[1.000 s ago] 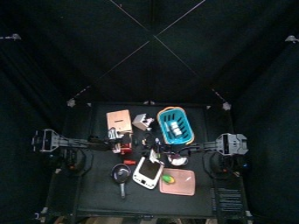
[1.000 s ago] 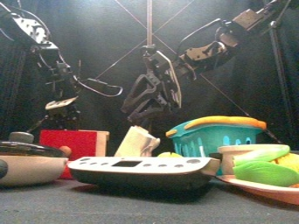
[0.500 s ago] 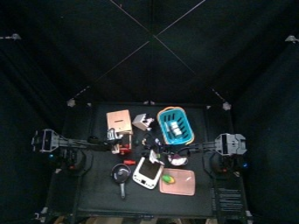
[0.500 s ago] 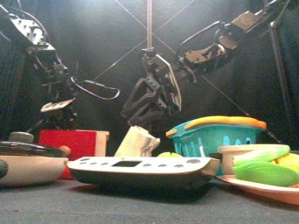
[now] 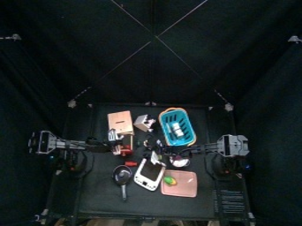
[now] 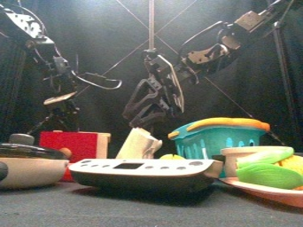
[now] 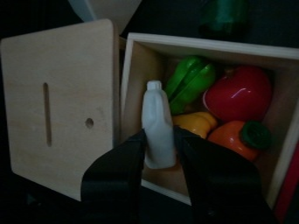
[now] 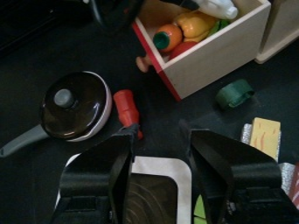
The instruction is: Grab detergent
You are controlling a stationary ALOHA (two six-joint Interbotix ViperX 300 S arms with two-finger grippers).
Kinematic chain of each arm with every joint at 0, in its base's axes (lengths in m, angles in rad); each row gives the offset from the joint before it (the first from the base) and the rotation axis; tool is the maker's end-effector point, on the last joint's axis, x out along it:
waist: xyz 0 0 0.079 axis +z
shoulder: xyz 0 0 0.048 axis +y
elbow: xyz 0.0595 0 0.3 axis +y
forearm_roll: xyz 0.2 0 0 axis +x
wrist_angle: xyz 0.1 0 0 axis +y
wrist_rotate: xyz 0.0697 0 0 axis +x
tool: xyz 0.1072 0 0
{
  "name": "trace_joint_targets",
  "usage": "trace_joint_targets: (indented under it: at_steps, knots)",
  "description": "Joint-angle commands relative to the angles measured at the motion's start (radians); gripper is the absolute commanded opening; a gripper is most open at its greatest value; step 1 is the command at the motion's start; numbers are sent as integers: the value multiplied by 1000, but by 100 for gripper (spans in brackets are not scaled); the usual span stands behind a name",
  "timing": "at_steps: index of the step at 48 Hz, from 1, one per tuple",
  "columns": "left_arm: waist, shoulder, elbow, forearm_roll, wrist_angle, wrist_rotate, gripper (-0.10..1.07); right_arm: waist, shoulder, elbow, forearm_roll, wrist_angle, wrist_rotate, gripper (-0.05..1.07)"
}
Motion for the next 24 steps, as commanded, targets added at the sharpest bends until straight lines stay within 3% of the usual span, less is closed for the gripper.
trace_joint_targets:
  at_steps: [1,24]
  knots:
    - [-5,-41,-12,0,-2,-12,62,2,-37,-15,3,-3,-2,81]
    - [-31,-183,43,-21,-14,-87,62,2,-46,-14,3,-3,-2,81]
